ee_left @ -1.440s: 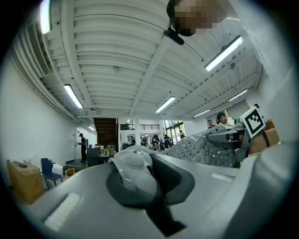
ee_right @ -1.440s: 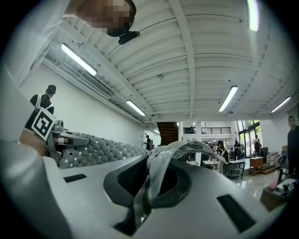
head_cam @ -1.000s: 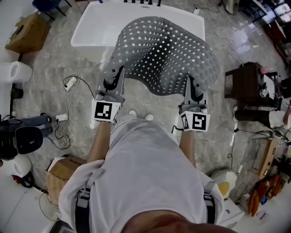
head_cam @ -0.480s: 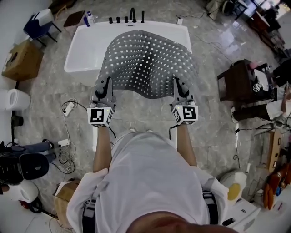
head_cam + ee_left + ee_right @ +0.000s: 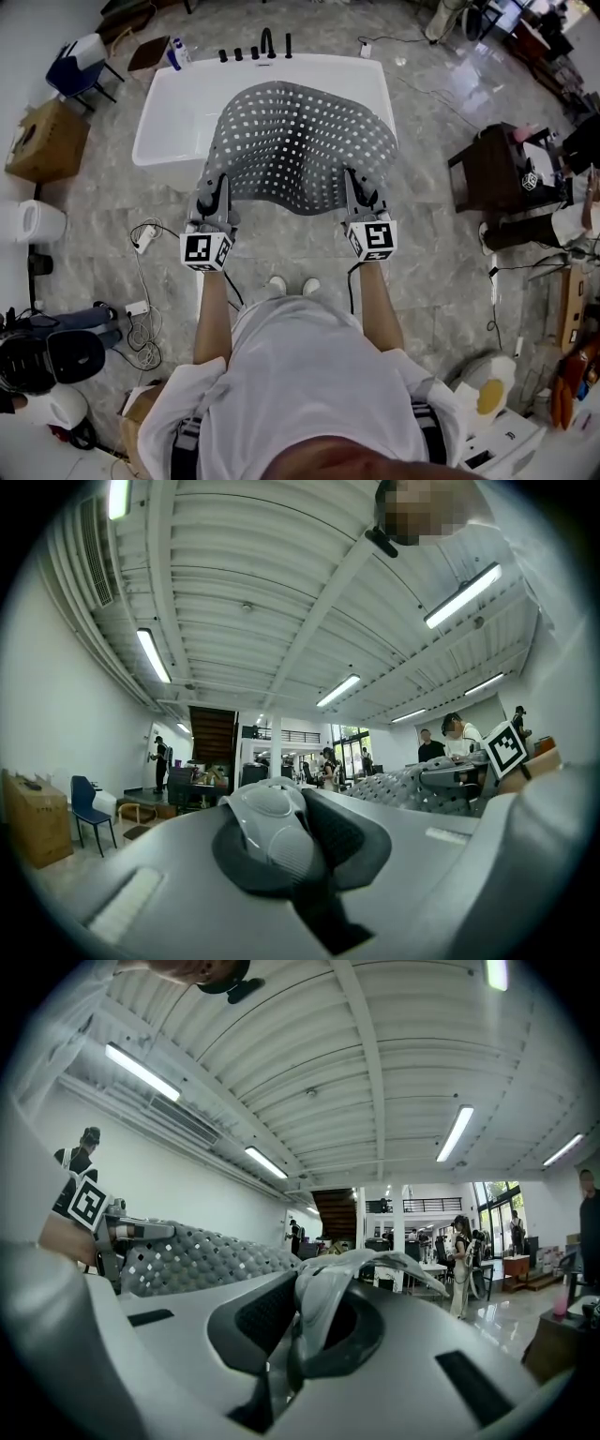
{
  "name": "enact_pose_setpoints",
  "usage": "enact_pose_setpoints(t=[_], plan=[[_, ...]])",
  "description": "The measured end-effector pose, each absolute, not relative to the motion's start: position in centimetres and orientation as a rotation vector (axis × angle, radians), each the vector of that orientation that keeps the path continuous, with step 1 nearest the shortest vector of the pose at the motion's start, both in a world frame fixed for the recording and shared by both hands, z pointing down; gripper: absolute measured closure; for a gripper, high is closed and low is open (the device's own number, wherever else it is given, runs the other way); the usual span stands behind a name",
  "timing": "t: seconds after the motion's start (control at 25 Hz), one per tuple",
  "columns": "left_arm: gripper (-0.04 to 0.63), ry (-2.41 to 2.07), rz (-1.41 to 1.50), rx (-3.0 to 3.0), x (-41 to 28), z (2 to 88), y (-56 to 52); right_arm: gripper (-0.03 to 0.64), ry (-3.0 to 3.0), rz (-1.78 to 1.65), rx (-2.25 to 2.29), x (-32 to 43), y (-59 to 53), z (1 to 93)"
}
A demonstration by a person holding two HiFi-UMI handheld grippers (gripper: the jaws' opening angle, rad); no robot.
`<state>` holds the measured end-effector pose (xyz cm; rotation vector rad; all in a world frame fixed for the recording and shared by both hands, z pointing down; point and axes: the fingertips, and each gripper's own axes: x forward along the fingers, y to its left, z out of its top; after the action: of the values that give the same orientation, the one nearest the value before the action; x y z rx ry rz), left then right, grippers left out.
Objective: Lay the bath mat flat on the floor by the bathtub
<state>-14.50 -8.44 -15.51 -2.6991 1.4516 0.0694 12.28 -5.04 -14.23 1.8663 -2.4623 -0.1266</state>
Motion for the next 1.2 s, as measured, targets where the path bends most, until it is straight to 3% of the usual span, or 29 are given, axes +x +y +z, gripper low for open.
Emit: enact_pose_setpoints(t=[0.68, 1.2], plan=[[0.574, 1.426, -0.001, -2.718, -12.2, -9.6, -13.5, 0.595, -2.49, -0.086, 1.785, 12.9, -10.2, -8.2], [0.575, 1.359, -0.054, -2.671, -10.5, 4.3, -15.8, 0.595, -2.487, -0.155, 1.771, 14.9, -12.5, 5.8]])
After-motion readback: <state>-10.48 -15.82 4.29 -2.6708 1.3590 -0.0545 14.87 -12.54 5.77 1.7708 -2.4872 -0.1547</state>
